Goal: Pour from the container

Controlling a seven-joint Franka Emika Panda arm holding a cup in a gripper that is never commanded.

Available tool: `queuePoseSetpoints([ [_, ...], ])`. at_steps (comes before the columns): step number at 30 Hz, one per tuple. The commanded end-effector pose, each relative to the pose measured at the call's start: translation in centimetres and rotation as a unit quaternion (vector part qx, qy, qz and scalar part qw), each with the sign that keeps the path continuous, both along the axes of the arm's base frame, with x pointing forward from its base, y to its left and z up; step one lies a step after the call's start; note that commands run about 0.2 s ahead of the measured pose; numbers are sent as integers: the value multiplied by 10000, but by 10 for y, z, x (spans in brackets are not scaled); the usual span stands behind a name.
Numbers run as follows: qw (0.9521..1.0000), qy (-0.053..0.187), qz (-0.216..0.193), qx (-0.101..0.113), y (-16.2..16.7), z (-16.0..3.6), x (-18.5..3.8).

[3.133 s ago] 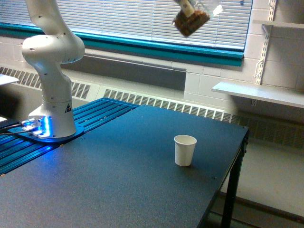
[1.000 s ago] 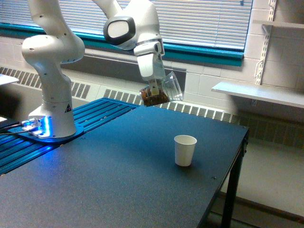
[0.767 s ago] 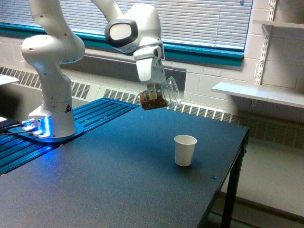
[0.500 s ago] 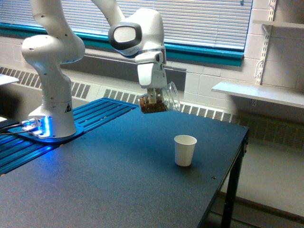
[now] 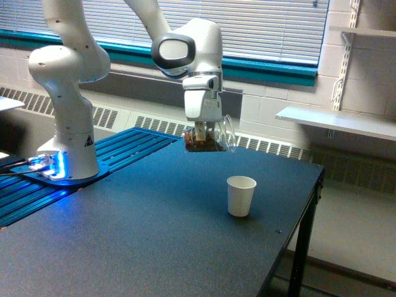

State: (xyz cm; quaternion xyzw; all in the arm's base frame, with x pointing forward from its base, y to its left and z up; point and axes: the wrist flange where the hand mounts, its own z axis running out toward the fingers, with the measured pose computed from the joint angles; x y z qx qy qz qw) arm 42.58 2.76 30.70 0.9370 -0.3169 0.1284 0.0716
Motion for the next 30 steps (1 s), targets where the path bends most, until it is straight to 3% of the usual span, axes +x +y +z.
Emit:
queuePoseSetpoints([
  [1,9999,30,-136,-57,12,0,8],
  [30,9974,584,-101,-404,34,-31,18],
])
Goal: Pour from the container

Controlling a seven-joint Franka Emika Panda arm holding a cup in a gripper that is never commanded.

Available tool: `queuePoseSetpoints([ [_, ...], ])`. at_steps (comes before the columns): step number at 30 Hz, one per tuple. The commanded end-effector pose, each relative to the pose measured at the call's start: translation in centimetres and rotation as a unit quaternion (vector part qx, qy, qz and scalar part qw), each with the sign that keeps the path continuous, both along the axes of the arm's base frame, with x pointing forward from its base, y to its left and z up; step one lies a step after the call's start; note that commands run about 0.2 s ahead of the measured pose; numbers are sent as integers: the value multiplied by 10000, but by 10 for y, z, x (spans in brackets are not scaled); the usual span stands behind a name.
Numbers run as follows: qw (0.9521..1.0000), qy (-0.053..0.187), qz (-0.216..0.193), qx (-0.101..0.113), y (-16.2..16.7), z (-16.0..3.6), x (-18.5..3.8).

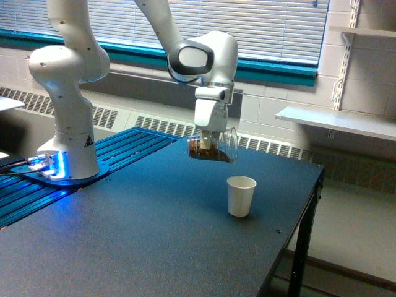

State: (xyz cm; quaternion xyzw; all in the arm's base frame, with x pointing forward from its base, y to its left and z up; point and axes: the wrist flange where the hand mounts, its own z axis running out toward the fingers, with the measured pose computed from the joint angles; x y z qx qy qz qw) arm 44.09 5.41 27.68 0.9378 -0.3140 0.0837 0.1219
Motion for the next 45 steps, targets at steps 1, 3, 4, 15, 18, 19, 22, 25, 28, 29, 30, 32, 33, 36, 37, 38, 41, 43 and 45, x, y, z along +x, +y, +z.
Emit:
queuePoseSetpoints([
  [1,10000,22,-24,-83,8,-2,3],
  [3,9999,55,-7,-99,9,-3,4],
  [4,9999,58,-10,-122,10,-4,5],
  [15,9994,195,33,-286,18,-11,11],
  [18,9992,234,39,-321,20,-13,13],
  [19,9991,245,34,-331,20,-14,13],
  [22,9988,292,52,-394,23,-14,15],
  [25,9982,375,60,-466,25,-14,17],
  [28,9978,414,38,-511,28,-14,18],
  [29,9977,426,43,-533,28,-14,18],
  [30,9974,438,45,-563,29,-14,19],
  [32,9973,468,29,-571,30,-13,20],
  [33,9972,479,27,-571,30,-13,20],
  [36,9970,488,31,-597,31,-14,21],
  [37,9969,498,35,-603,32,-13,22],
  [38,9968,503,31,-614,32,-13,22],
  [41,9966,518,18,-635,33,-13,22],
  [43,9965,518,12,-650,34,-14,22],
  [45,9964,541,9,-653,34,-13,22],
])
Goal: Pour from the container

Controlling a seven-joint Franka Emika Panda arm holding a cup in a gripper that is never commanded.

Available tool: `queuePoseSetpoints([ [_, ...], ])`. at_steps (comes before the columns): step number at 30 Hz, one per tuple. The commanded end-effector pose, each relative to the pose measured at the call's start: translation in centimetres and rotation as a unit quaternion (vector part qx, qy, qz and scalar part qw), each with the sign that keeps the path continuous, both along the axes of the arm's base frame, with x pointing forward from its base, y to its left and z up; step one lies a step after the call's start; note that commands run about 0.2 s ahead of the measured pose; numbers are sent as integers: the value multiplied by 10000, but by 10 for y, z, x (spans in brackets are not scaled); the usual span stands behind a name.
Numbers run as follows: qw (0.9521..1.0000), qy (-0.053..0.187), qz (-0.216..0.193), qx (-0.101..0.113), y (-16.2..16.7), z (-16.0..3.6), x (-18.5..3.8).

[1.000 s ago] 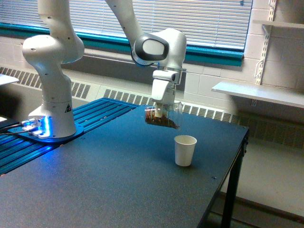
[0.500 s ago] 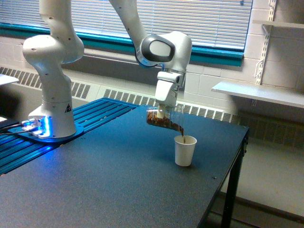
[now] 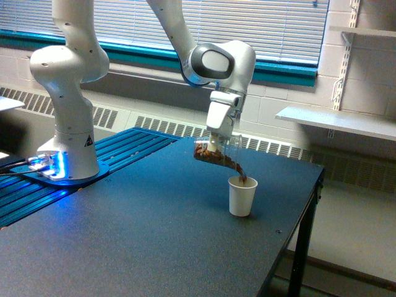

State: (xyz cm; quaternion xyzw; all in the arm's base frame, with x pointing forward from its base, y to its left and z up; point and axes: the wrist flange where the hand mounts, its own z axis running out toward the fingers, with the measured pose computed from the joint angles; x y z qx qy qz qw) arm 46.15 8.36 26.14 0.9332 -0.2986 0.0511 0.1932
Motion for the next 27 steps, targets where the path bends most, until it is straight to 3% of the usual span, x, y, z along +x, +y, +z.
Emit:
queuePoseSetpoints([
  [1,10000,6,-16,-80,4,2,2],
  [27,9985,255,-114,-474,11,10,8],
])
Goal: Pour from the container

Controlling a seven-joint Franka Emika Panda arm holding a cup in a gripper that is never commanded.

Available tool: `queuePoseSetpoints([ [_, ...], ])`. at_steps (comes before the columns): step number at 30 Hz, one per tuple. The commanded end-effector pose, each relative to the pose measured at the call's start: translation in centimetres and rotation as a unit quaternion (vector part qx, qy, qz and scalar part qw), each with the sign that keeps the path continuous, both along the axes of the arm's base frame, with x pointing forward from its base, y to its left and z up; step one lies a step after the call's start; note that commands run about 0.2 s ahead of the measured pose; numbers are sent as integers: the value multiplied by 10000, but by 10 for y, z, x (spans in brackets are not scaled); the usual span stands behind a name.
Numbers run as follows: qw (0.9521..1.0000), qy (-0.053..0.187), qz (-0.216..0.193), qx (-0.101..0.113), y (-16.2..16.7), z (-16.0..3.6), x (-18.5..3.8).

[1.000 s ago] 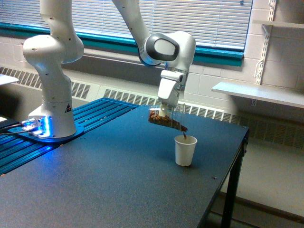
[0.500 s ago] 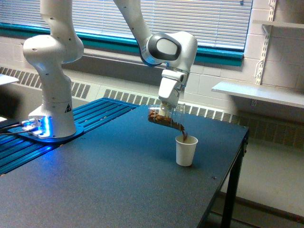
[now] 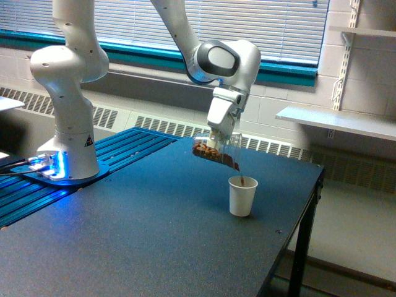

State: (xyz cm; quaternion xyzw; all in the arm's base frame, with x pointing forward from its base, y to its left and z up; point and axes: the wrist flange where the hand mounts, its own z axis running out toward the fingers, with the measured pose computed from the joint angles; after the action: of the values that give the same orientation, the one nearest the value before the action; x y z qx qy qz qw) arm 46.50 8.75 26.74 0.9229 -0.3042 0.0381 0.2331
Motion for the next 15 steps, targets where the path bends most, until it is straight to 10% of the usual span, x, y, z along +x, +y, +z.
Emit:
queuePoseSetpoints([
  [1,9998,64,26,-169,8,5,5],
  [15,9992,193,-5,-349,13,9,12],
])
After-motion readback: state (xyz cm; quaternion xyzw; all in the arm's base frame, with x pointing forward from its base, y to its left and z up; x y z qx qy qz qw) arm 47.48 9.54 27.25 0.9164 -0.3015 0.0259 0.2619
